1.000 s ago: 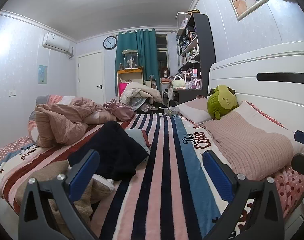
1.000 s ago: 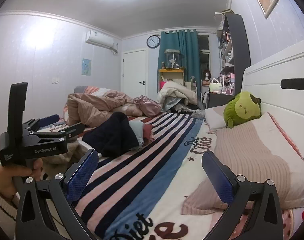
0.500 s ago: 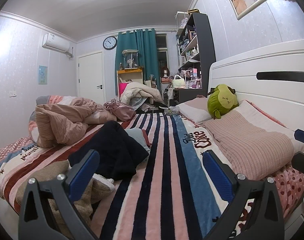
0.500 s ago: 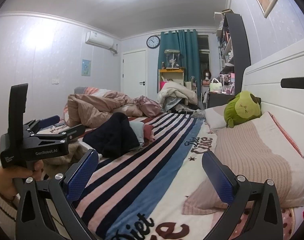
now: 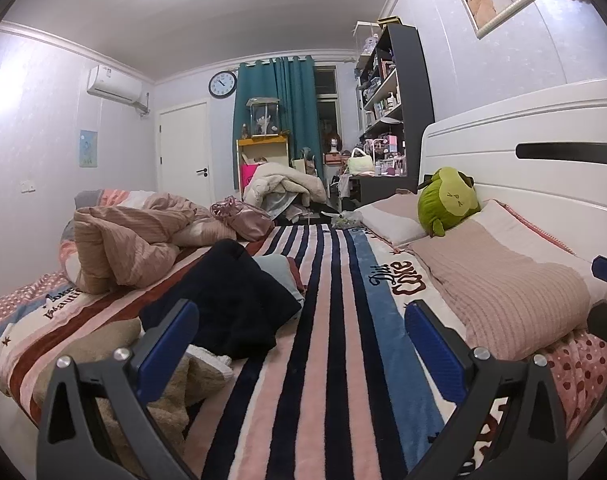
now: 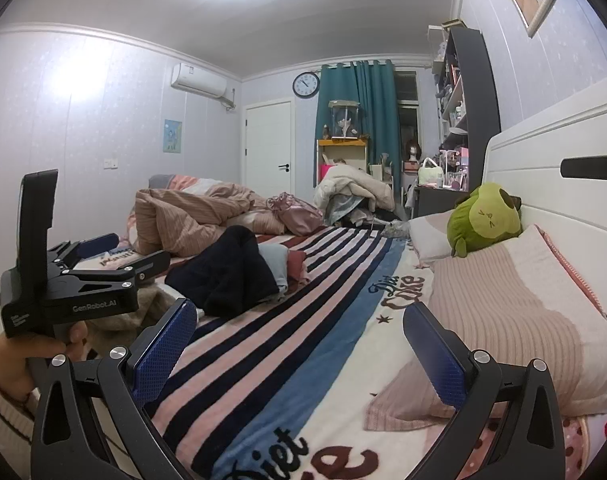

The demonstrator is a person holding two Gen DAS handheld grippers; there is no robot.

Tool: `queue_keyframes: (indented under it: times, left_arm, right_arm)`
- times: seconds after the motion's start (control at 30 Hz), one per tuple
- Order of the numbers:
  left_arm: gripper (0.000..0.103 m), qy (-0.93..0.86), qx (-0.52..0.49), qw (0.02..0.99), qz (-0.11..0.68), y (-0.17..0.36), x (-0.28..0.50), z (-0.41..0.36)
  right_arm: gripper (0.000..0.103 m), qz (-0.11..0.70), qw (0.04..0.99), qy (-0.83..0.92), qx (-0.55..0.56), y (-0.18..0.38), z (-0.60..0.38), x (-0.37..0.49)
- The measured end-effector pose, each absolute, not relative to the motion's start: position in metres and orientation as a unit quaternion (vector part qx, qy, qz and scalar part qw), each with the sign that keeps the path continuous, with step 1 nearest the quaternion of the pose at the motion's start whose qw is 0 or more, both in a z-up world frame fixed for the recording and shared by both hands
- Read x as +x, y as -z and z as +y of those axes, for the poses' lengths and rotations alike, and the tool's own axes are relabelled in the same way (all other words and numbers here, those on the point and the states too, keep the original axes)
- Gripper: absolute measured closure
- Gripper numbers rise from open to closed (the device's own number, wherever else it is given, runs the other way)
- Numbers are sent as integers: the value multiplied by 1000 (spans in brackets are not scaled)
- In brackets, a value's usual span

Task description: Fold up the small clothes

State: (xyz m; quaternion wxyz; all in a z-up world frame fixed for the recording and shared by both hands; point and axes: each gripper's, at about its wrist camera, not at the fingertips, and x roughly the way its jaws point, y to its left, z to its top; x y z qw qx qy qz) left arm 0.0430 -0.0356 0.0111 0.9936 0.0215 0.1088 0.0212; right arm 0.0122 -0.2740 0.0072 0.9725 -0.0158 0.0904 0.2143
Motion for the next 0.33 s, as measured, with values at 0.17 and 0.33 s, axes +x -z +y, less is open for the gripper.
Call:
queue_keyframes:
  times: [0.17,0.33]
  left_arm:
    - [1,-23,24,994,108,-11,43,-34]
    - [1,-12,15,993,113,-12,43,-30]
  right_arm:
    - [0,90,972,-215,-15,-7,-273,13]
    - [0,89,973,-213,-14,-7,-271,12]
